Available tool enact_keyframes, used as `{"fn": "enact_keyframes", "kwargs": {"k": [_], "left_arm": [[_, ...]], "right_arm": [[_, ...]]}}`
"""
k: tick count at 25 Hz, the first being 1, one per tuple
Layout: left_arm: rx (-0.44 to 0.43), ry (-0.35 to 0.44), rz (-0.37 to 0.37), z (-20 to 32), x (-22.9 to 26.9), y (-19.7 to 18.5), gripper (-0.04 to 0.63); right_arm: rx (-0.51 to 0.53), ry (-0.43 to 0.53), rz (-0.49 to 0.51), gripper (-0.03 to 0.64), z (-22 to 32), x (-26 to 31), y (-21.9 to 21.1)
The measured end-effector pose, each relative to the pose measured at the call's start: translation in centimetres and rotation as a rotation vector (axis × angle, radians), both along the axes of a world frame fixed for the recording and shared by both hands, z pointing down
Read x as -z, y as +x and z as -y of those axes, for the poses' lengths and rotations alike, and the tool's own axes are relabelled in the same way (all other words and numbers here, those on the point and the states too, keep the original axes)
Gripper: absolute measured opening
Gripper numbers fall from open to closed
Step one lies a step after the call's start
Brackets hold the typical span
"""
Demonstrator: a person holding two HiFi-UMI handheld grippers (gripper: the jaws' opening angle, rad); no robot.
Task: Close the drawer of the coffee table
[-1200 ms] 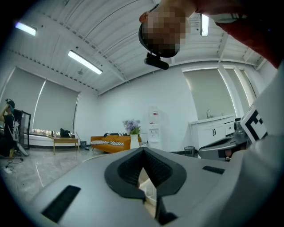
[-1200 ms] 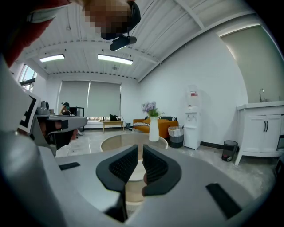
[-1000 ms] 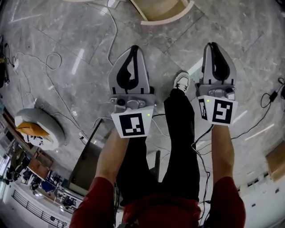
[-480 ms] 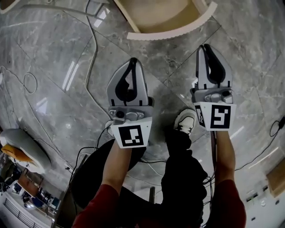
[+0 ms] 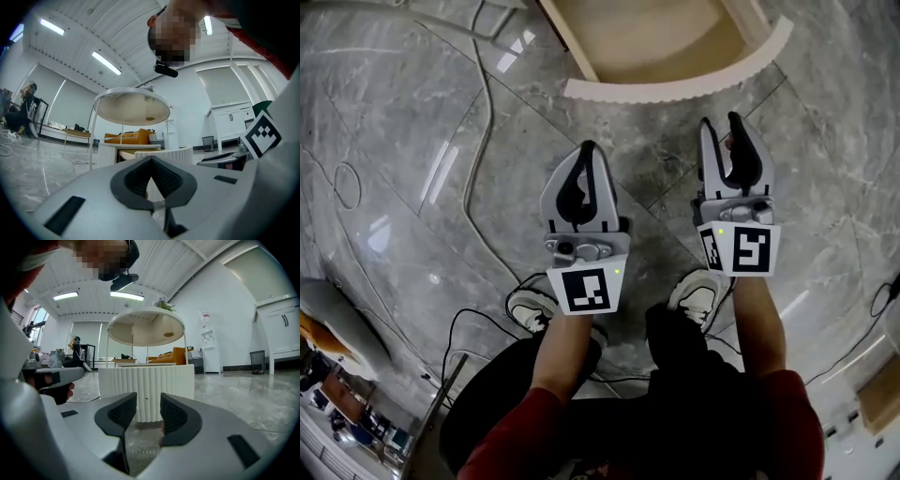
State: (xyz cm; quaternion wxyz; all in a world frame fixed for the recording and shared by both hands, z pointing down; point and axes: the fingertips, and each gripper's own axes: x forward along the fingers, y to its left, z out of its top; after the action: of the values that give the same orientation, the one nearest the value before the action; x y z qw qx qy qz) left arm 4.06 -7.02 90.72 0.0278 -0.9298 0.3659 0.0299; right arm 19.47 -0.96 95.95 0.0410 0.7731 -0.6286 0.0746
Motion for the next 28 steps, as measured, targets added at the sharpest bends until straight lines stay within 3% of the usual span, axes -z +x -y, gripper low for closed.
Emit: {"fn": "enact_keyframes", "kwargs": {"k": [8,28], "left_arm": [[-0.013,-0.021,0.019,-0.7,-0.7,0.0,0.012],[0.009,-0.047,0.045,-0.1,-1.8,-0.1,0.012]], "right_arm": [[0.049,-0.041,0.042,0.286,0.7,-1.7,-1.2],[0.087,-0.044,-0.001,0.305,4.9,-2.9,-0.7]]}}
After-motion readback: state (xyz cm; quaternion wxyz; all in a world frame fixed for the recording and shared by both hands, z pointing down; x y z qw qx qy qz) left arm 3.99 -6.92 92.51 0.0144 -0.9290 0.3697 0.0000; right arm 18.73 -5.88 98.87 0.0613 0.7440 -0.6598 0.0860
